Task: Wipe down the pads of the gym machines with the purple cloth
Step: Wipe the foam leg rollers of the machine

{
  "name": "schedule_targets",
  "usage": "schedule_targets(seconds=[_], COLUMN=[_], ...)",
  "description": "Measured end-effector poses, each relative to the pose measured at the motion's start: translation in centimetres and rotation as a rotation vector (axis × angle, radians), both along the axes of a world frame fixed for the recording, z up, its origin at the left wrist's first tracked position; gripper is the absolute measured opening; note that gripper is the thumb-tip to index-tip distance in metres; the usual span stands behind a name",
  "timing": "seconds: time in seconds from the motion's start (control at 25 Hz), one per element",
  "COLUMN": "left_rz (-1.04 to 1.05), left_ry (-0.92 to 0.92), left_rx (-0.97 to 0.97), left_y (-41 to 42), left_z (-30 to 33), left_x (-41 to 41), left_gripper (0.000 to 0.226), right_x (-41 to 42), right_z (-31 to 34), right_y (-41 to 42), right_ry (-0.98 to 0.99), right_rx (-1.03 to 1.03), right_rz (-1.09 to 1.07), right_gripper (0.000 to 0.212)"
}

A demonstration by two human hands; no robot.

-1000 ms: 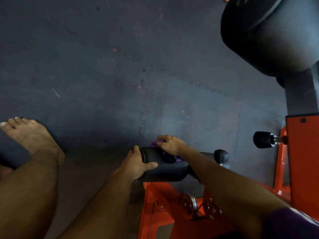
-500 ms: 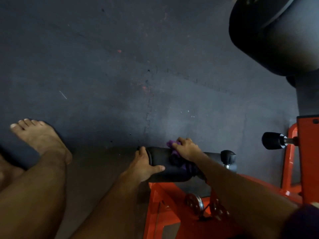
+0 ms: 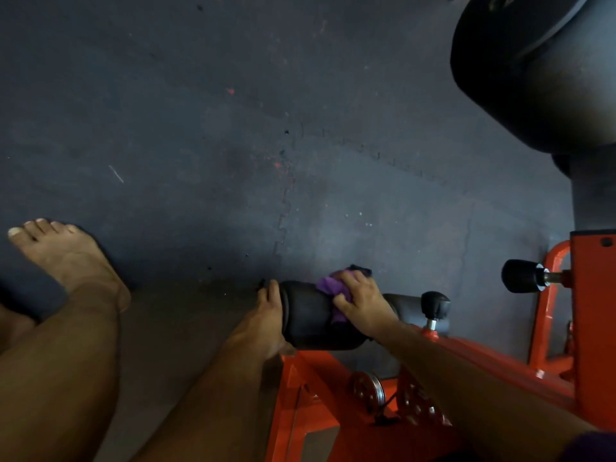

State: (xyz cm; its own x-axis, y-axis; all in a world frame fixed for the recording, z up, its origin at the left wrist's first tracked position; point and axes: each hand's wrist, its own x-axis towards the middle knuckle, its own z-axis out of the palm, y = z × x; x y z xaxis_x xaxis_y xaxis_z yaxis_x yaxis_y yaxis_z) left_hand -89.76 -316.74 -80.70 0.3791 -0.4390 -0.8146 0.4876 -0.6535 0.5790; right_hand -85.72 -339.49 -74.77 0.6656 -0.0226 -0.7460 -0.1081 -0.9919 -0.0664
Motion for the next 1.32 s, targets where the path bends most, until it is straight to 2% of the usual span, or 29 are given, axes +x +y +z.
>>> schedule_targets(seconds=[0.04,0.12,0.2,0.24,0.36,0.44,0.52,0.68,0.84,1.0,1.16,1.2,1.32], left_rz=[-0.02,-0.02,0.051,0.097,0.207,0.221,0.229,0.186,0.199,0.21,0.155,0.146,0.134], left_ry=[0.019,0.034,0.045,0.052,0.065,0.095,0.112,0.101,0.126,0.175,0.128,0.078,-0.143], left_rx=[-0.015,-0.045,-0.047,-0.023,0.088,0.132,0.168,0.277,0.252,0.187,0.105,0.086,0.008], left_y=[0.2,1.0,1.1,0.9,-0.2,-1.2,-1.7,-2.1,-2.0,-1.3,-1.1,-1.4,-0.6], left_z=[-0.1,0.1,0.6,0.7,0.6,0.5,0.4,-0.1,-0.1,-0.5,2.1,3.2,7.8], left_x=[0.2,0.3,0.6,1.0,2.4,3.5,4.1,4.7,4.8,4.8,6.4,7.2,9.6], left_gripper=[0.147,0.144,0.129,0.117,0.085,0.076,0.069,0.067,0.072,0.078,0.073,0.07,0.061], right_x=[-0.1,1.1,3.5,4.2,1.6,-1.2,-3.3,-4.5,-4.7,-4.5,-2.3,-1.5,1.2], right_z=[-0.1,-1.5,-2.2,-2.1,1.1,3.7,5.0,3.1,4.1,4.8,4.8,5.1,8.7], right_y=[-1.4,-1.3,0.6,1.6,3.6,4.0,4.8,6.0,0.8,0.5,1.3,1.4,3.6], right_ry=[0.01,0.035,0.039,0.006,0.029,0.05,-0.02,-0.159,-0.043,0.088,0.313,0.339,0.25], right_rx=[-0.048,-0.087,-0.054,-0.019,0.06,-0.004,-0.028,0.042,-0.014,-0.252,-0.304,-0.284,-0.131], right_rz=[-0.072,-0.229,-0.265,-0.245,-0.088,0.072,0.218,0.406,0.518,0.324,0.047,-0.009,-0.201], right_gripper=[0.058,0.044,0.028,0.029,0.05,0.057,0.056,0.052,0.068,0.09,0.11,0.102,0.049])
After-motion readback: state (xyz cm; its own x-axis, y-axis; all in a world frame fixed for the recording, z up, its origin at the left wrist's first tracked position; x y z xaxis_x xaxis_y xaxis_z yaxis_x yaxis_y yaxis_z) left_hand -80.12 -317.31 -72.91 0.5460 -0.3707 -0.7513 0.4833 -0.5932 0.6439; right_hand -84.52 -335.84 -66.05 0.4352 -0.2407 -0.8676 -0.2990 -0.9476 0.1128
